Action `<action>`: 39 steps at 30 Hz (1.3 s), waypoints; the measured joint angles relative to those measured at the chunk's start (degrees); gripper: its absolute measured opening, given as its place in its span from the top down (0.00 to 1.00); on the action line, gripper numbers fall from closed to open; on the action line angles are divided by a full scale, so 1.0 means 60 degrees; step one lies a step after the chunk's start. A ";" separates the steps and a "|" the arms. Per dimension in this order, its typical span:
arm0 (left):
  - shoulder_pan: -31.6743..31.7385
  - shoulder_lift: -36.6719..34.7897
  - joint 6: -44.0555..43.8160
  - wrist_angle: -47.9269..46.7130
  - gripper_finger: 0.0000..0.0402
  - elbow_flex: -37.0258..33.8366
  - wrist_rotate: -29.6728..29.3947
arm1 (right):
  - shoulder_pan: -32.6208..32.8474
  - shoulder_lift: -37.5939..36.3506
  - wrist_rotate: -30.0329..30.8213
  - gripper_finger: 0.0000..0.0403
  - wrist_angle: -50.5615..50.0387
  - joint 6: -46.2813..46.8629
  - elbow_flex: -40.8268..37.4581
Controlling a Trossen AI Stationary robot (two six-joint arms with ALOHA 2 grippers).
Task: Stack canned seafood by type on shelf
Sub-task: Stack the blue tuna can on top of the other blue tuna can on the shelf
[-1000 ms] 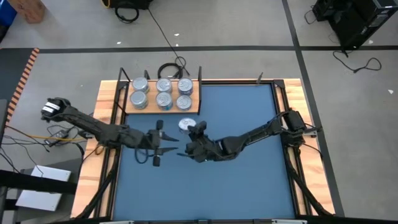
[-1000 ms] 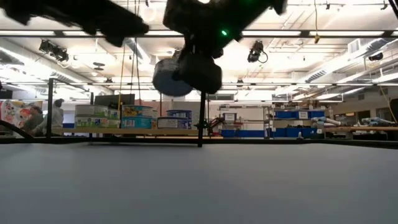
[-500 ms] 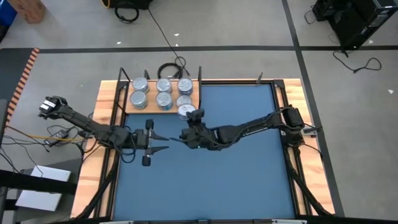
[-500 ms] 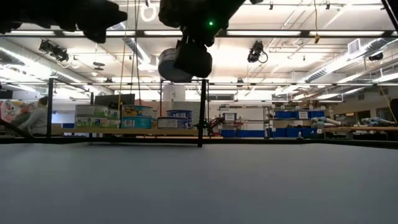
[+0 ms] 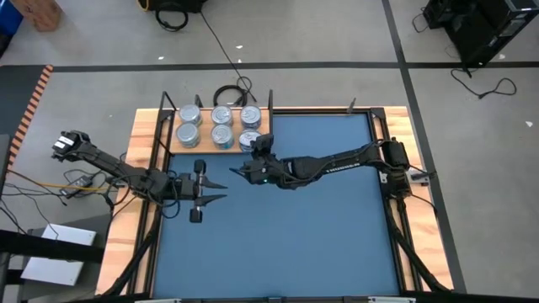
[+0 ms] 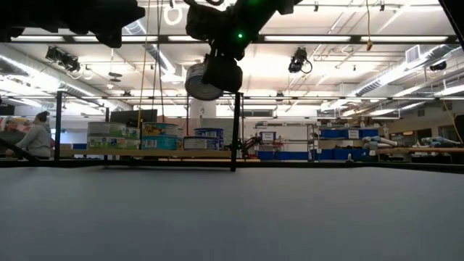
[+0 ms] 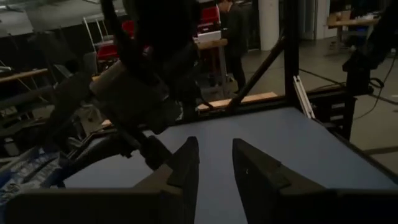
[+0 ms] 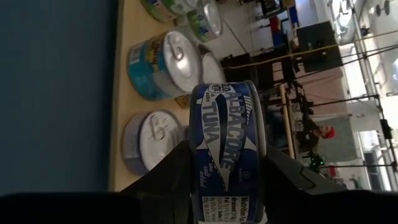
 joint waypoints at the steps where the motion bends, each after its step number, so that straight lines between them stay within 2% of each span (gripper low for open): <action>1: 0.0000 0.0000 0.0000 0.0036 0.75 0.0000 0.0003 | -0.0001 0.0000 -0.0010 0.64 0.0069 -0.0142 0.0052; 10: 0.0007 -0.0040 0.0018 0.0093 0.75 0.0000 0.0003 | -0.0022 0.0015 -0.0261 0.64 0.0076 -0.1175 0.1001; 13: 0.0007 -0.0040 0.0025 0.0057 0.75 0.0000 0.0003 | -0.0097 0.0485 -0.0212 0.64 -0.0244 -0.1492 0.1707; 17: 0.0007 -0.0051 0.0026 -0.0036 0.75 0.0000 0.0004 | -0.0243 0.1836 0.0012 0.64 -0.1457 -0.1631 0.3403; 22: -0.0011 -0.0153 0.0015 -0.0074 0.75 0.0004 0.0104 | -0.0496 0.2616 0.0026 0.64 -0.2609 -0.0991 0.4674; 32: -0.0011 -0.0247 0.0004 -0.0113 0.75 0.0004 0.0177 | -0.0664 0.2677 -0.0074 0.64 -0.3376 0.0445 0.4567; 39: -0.0011 -0.0270 0.0000 -0.0108 0.75 0.0004 0.0178 | -0.0890 0.2665 -0.0187 0.64 -0.2613 0.0432 0.3797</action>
